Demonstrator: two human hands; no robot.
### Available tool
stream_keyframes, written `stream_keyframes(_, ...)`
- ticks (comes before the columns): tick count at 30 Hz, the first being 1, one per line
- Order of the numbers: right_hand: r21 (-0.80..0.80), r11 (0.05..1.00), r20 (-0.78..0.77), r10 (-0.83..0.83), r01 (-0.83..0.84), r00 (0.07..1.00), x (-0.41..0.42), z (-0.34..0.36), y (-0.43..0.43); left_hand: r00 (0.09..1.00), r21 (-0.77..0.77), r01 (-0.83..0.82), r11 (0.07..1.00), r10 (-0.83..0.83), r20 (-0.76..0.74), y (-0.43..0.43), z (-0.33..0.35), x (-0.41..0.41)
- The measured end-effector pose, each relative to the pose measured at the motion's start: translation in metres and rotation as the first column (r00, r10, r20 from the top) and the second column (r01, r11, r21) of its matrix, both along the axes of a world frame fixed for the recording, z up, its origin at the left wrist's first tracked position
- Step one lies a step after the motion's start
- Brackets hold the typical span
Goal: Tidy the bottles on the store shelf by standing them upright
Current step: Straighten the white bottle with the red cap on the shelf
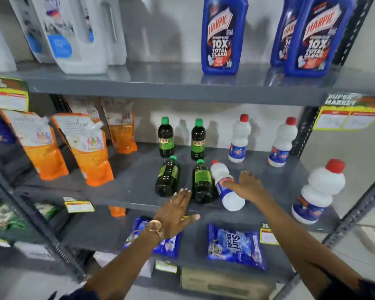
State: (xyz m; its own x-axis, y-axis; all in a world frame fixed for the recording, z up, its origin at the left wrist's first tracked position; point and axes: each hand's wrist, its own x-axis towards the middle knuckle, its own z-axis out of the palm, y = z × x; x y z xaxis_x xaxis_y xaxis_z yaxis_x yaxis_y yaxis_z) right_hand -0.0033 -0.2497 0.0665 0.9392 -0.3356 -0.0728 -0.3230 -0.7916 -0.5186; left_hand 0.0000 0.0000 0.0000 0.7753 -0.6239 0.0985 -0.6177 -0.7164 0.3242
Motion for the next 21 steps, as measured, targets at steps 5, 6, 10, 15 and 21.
stream_keyframes(5, 0.273, 0.948, -0.202, -0.112, 0.165, 0.973, 0.029, -0.011, 0.007, 0.99, 0.019, -0.139, 0.99, 0.14, -0.011, -0.011, -0.027, 0.02)
stream_keyframes(6, 0.291, 0.938, -0.232, -0.121, 0.187, 0.965, 0.033, -0.014, 0.008, 0.989, 0.039, -0.149, 0.988, 0.148, 0.015, -0.012, -0.03, 0.024)
stream_keyframes(10, 0.322, 0.914, -0.2, -0.191, 0.248, 0.961, 0.039, -0.035, 0.004, 0.989, 0.105, -0.129, 0.986, 0.12, 0.087, -0.01, -0.044, 0.035)
stream_keyframes(15, 0.439, 0.87, 0.198, -0.337, 0.224, 0.92, 0.028, -0.056, 0.002, 0.983, 0.111, -0.12, 0.987, 0.102, 0.155, -0.009, -0.055, 0.041)
stream_keyframes(21, 0.508, 0.861, 0.53, -0.339, 0.029, 0.777, 0.048, -0.06, -0.018, 0.978, 0.146, -0.138, 0.98, 0.112, 0.175, -0.01, -0.058, 0.044)
